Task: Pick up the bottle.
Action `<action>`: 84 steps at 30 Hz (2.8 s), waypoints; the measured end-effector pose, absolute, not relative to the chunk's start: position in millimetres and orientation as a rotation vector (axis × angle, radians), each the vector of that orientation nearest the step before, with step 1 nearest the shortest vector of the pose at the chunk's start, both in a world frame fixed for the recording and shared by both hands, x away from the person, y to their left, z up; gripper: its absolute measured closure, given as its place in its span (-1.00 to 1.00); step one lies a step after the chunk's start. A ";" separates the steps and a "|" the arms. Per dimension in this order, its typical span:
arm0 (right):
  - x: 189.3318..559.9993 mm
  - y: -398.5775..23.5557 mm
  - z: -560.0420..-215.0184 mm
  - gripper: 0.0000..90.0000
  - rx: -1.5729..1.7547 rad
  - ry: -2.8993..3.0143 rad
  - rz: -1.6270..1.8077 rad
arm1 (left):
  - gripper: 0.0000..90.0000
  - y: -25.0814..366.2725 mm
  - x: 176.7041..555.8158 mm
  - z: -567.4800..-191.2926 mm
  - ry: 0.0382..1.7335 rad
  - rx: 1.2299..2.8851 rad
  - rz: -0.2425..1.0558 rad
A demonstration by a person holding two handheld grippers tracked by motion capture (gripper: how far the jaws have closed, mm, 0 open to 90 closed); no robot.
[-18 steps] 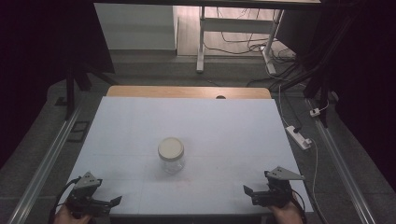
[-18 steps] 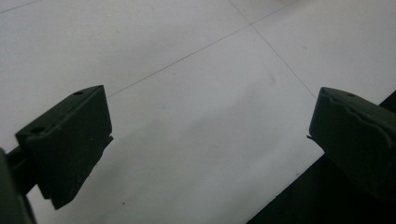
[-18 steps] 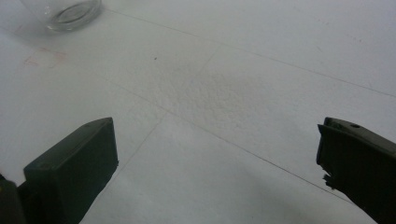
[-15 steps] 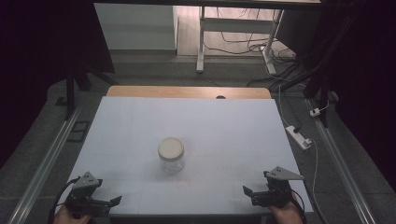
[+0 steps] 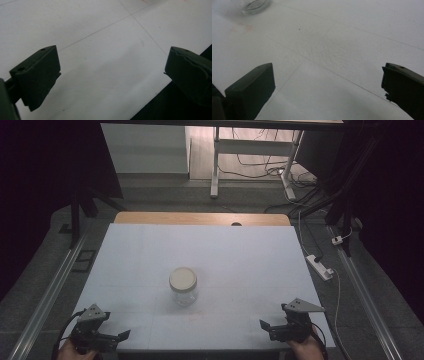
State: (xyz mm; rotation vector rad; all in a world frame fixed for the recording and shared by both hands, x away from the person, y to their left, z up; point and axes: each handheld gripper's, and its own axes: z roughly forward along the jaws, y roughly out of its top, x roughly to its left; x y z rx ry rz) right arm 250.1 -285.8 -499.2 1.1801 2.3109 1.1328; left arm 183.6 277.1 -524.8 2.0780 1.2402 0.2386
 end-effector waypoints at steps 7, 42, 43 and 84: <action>249.8 -285.4 -499.3 -1.00 1.165 2.319 1.134 | -0.98 276.0 183.9 -524.3 1.248 2.081 0.244; 251.0 -283.4 -500.2 -1.00 1.152 2.352 1.115 | -1.00 258.8 189.1 -509.0 1.109 2.083 0.277; 251.0 -283.3 -500.4 -1.00 1.151 2.352 1.116 | -1.00 258.3 189.8 -508.6 1.103 2.078 0.270; 251.9 -281.9 -500.9 -1.00 1.150 2.368 1.096 | -1.00 213.1 248.1 -508.9 0.872 2.094 0.258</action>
